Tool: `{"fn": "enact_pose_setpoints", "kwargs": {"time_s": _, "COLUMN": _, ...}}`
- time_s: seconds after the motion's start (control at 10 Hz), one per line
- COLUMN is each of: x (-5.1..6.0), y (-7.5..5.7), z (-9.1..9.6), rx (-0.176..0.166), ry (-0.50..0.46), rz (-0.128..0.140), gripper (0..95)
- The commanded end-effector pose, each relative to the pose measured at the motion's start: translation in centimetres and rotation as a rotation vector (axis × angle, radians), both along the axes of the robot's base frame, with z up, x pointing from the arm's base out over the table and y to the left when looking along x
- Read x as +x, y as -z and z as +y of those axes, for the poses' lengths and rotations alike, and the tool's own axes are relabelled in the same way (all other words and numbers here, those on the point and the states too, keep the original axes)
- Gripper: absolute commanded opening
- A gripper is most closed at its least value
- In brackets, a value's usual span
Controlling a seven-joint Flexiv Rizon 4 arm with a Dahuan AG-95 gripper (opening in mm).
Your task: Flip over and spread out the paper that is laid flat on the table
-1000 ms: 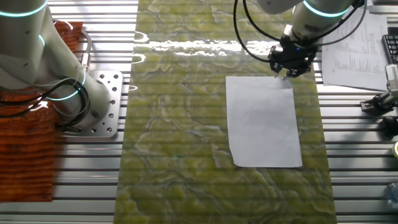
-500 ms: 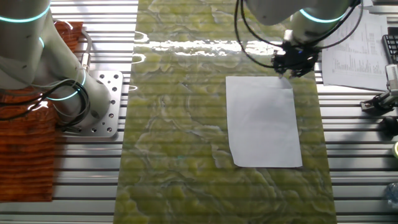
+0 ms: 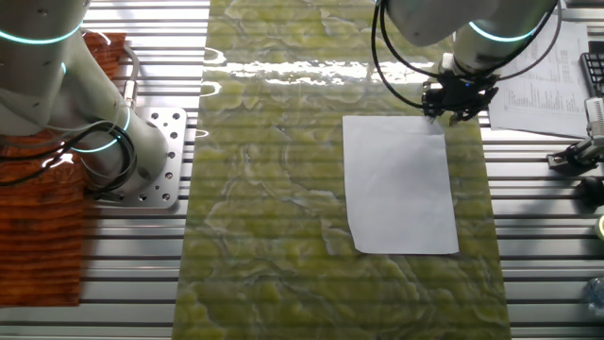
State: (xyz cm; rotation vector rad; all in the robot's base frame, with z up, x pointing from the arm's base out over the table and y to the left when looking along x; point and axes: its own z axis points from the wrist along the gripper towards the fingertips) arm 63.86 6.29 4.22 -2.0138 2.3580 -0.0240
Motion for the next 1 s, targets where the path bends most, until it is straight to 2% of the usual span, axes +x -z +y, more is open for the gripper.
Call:
{"fn": "enact_pose_setpoints", "kwargs": {"time_s": 0.1, "x": 0.2, "y": 0.56, "z": -0.06, "rx": 0.015, "ry": -0.031, "rz": -0.005, "gripper": 38.0}}
{"fn": "enact_pose_setpoints", "kwargs": {"time_s": 0.6, "x": 0.05, "y": 1.07, "z": 0.12, "rx": 0.053, "ry": -0.046, "rz": -0.002, "gripper": 38.0}}
{"fn": "enact_pose_setpoints", "kwargs": {"time_s": 1.0, "x": -0.29, "y": 1.36, "z": 0.85, "rx": 0.046, "ry": -0.069, "rz": -0.003, "gripper": 38.0}}
